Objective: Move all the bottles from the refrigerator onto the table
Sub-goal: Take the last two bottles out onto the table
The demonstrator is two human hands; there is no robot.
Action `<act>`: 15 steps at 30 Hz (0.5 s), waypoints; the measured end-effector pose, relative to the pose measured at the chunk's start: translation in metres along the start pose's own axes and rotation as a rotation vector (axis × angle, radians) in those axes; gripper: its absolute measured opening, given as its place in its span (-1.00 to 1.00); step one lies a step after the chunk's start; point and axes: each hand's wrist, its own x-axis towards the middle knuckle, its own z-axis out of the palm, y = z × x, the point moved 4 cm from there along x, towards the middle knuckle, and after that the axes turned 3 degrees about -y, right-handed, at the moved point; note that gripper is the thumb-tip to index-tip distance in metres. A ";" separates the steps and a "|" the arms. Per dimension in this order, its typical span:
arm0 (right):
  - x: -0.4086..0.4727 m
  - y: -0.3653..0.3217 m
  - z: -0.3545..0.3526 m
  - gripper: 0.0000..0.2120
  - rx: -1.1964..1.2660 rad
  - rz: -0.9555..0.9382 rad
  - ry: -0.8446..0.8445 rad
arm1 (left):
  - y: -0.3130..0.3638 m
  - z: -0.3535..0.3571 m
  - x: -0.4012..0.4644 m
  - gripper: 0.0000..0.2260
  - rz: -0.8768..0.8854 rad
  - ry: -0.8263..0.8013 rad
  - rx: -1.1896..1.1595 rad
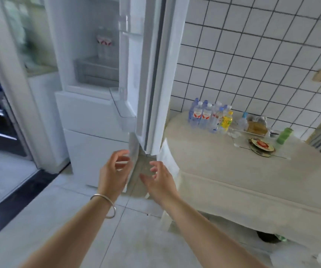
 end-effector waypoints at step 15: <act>0.205 -0.198 0.175 -0.55 0.122 0.008 0.000 | -0.091 -0.200 0.261 -0.80 -0.031 0.056 -0.024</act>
